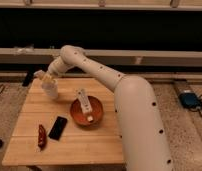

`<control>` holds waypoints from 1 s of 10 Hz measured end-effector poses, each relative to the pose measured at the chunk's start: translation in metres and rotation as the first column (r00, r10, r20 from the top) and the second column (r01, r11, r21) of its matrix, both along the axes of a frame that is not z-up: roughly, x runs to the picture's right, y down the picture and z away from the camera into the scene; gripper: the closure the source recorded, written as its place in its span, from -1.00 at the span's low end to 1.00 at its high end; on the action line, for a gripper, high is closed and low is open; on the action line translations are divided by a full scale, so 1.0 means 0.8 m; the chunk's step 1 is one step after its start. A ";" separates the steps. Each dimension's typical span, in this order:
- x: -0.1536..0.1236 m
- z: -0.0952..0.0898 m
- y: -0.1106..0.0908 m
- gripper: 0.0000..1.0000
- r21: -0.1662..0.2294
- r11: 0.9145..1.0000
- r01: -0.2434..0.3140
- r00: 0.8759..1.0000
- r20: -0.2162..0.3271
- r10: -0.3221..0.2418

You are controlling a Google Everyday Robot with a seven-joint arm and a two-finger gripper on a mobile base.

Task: Place the white sponge in the ceramic cup

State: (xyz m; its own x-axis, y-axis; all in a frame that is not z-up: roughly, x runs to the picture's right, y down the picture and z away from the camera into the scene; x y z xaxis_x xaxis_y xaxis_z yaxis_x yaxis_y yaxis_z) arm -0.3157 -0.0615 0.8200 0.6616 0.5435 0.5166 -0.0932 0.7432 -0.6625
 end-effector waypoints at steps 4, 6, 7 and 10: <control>-0.024 0.015 -0.002 0.24 0.006 1.000 0.004 1.000 0.007 -0.004; -0.024 0.026 0.002 -0.21 0.004 1.000 0.011 1.000 -0.004 -0.011; -0.023 0.029 0.002 -0.38 0.003 1.000 0.012 1.000 -0.008 -0.012; -0.017 0.040 0.006 -0.60 -0.018 1.000 0.005 1.000 -0.013 -0.005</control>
